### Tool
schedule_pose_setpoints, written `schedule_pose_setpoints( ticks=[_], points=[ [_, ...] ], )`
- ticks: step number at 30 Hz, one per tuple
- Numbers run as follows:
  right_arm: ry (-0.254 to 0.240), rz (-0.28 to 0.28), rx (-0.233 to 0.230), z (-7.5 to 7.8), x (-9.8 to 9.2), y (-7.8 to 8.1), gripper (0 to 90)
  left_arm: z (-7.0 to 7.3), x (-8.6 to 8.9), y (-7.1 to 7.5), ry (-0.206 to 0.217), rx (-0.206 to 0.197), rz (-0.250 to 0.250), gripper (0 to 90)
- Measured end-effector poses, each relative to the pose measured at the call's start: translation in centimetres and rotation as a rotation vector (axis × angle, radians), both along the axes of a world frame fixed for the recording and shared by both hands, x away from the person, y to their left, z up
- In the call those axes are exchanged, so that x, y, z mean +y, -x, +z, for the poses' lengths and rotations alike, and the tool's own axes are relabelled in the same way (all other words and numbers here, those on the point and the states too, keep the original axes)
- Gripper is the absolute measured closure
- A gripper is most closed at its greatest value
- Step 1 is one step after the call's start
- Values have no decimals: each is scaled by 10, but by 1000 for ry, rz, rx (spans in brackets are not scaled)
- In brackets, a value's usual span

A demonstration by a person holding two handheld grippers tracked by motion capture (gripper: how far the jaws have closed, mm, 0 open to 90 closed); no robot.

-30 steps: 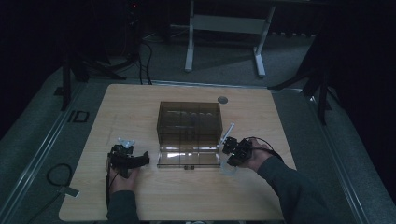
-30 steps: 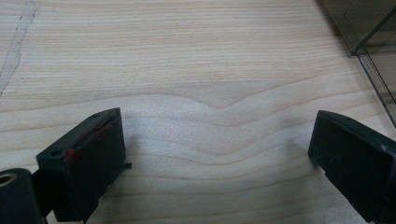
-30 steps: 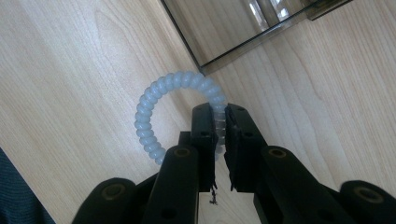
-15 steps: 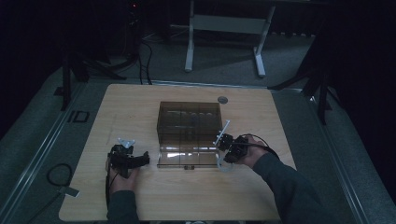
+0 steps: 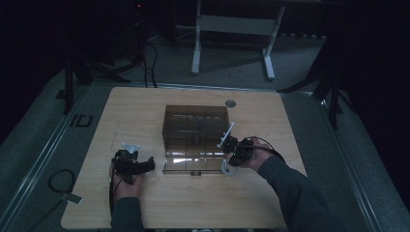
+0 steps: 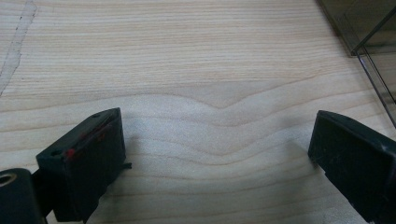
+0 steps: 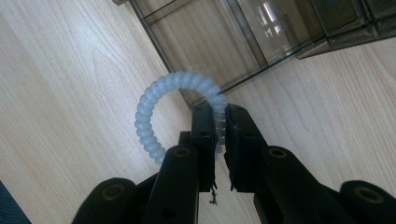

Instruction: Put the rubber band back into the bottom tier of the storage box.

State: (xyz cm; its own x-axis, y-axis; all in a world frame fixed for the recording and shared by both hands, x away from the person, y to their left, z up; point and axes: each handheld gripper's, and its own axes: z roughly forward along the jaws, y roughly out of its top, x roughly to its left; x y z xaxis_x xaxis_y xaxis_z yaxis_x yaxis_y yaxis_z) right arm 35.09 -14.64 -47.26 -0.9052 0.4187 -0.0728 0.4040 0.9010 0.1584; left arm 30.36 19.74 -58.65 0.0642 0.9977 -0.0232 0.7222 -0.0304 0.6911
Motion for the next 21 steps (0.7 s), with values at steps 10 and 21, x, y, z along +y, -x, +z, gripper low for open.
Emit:
schedule_pose_setpoints(
  ticks=[10,21],
  points=[
    [0,8,-7,0,6,-4,823,0,0,0,1,0,1,39],
    [8,13,-19,1,15,-7,823,0,0,0,1,0,1,39]
  ],
)
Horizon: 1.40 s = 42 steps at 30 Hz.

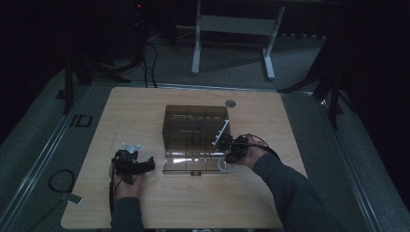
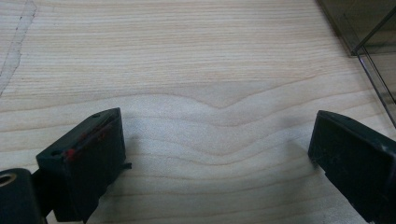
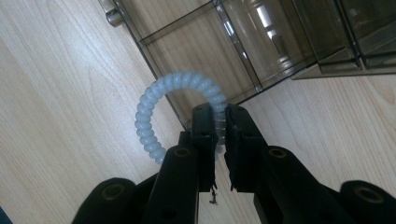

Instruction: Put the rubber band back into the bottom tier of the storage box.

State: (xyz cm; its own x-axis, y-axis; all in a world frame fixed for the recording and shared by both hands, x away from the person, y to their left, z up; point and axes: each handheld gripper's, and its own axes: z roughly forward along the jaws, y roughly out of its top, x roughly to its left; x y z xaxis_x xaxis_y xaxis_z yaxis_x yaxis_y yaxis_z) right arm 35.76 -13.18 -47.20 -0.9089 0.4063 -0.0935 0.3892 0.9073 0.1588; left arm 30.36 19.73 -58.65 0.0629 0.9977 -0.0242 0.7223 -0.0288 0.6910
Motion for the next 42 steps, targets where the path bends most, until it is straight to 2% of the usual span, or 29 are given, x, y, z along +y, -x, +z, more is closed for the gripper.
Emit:
schedule_pose_setpoints(
  ticks=[12,42],
  points=[
    [-7,6,-6,2,6,-3,823,0,0,0,0,0,0,39],
    [-17,-21,-6,-8,16,-16,823,0,0,0,-1,0,-1,39]
  ],
)
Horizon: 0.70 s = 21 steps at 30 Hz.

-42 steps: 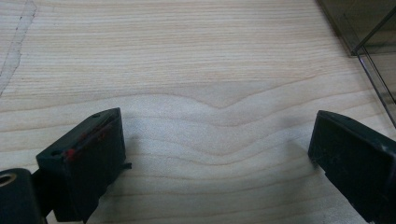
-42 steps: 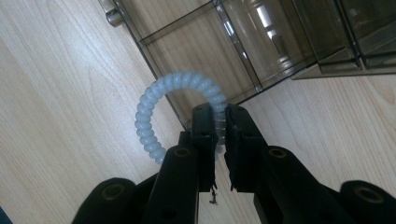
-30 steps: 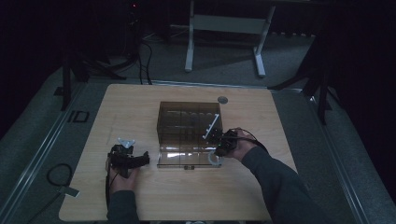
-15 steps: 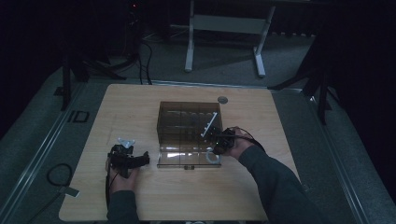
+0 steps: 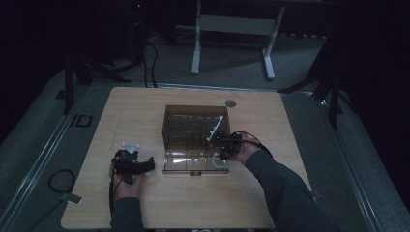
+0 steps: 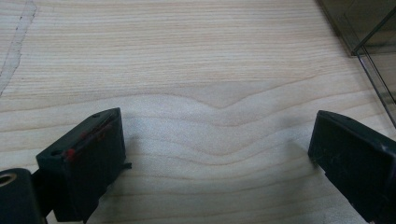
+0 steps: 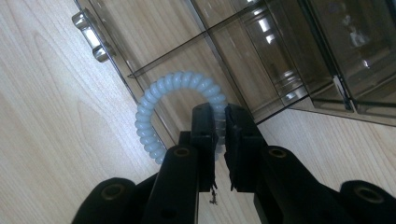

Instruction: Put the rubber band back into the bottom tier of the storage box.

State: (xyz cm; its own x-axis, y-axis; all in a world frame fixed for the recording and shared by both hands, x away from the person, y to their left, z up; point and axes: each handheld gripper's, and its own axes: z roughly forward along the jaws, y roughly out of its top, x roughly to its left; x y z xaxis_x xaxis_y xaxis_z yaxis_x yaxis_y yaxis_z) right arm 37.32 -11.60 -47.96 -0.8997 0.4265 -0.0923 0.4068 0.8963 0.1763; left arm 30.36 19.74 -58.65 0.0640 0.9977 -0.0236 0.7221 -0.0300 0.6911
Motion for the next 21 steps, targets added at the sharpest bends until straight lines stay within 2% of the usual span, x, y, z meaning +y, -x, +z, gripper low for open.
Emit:
schedule_pose_setpoints(
  ticks=[21],
  points=[
    [16,7,-11,-8,7,-3,821,0,0,0,1,0,1,39]
  ],
)
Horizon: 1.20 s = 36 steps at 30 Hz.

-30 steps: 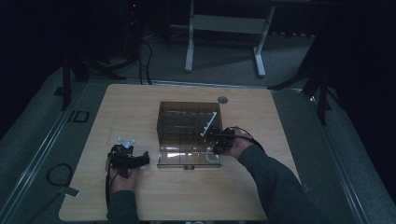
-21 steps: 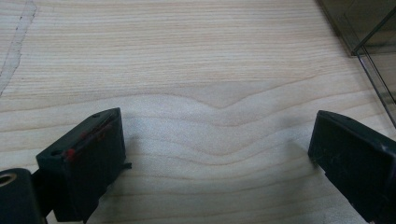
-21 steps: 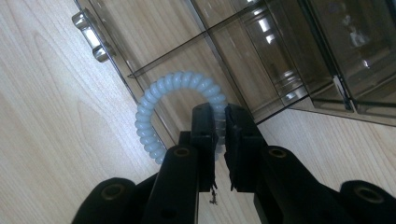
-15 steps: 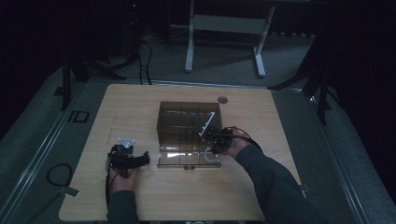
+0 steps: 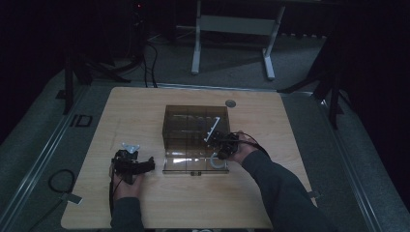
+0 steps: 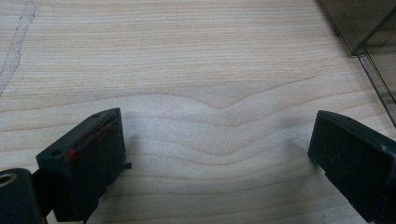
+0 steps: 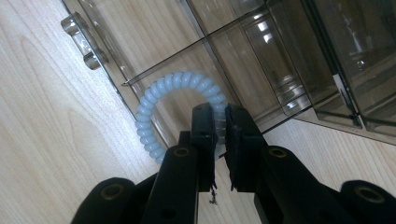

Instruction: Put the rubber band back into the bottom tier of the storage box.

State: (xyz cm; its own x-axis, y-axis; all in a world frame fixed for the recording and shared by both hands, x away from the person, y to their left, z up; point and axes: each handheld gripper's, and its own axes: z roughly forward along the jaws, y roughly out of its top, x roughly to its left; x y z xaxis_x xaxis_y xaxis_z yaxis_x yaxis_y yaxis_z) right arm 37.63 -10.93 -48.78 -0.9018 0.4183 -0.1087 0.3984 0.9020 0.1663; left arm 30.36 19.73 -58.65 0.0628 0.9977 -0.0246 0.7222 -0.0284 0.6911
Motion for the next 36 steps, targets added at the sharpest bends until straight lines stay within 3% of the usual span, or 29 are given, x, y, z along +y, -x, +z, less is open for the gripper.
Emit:
schedule_pose_setpoints(
  ticks=[24,36],
  points=[
    [16,-2,6,-15,7,-3,819,0,0,0,1,0,1,39],
    [57,-4,-10,-20,9,-3,819,0,0,0,0,1,0,39]
  ],
)
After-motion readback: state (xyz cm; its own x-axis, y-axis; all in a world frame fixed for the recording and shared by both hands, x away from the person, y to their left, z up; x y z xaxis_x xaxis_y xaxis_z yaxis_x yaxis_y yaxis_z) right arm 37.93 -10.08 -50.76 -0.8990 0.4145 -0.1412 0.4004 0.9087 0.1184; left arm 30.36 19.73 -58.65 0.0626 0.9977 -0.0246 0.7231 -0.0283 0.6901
